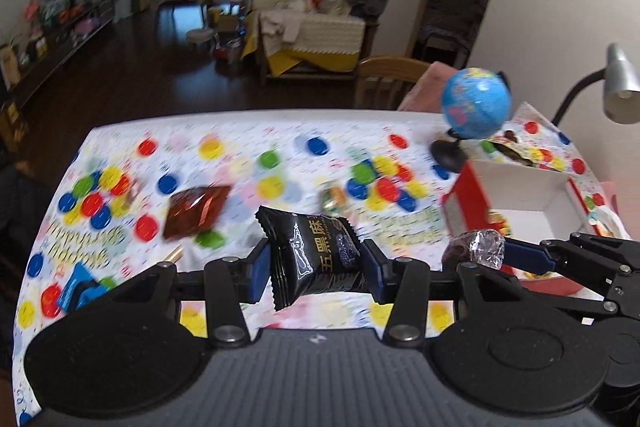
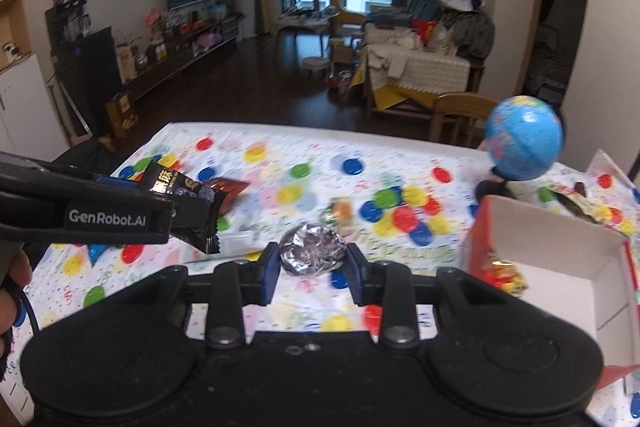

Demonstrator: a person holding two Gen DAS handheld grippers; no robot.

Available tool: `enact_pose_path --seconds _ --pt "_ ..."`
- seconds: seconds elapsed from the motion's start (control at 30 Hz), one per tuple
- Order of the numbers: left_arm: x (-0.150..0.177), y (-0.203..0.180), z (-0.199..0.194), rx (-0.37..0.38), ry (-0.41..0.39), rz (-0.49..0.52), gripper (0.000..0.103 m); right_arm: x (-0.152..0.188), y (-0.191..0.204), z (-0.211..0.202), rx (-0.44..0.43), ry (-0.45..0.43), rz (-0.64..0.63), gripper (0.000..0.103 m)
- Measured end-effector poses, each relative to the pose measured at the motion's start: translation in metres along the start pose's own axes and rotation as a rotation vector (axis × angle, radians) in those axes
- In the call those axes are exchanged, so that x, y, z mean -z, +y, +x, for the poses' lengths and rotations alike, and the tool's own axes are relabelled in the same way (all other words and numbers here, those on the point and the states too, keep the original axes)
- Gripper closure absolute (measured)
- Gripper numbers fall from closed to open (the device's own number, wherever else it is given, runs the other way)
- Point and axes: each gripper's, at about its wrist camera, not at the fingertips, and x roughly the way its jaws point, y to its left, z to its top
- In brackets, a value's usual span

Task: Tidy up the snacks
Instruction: 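Carry the black packet and silver candy over the red box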

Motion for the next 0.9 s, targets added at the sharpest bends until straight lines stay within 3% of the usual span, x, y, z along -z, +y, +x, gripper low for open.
enact_pose_path --seconds 0.37,0.9 --pt "-0.016 -0.095 0.009 0.047 -0.038 0.106 0.056 0.008 -0.079 -0.026 0.080 -0.050 0.046 0.071" --pt "-0.025 -0.219 0.063 0.106 0.004 0.255 0.056 0.041 -0.200 -0.035 0.213 -0.033 0.187 0.070"
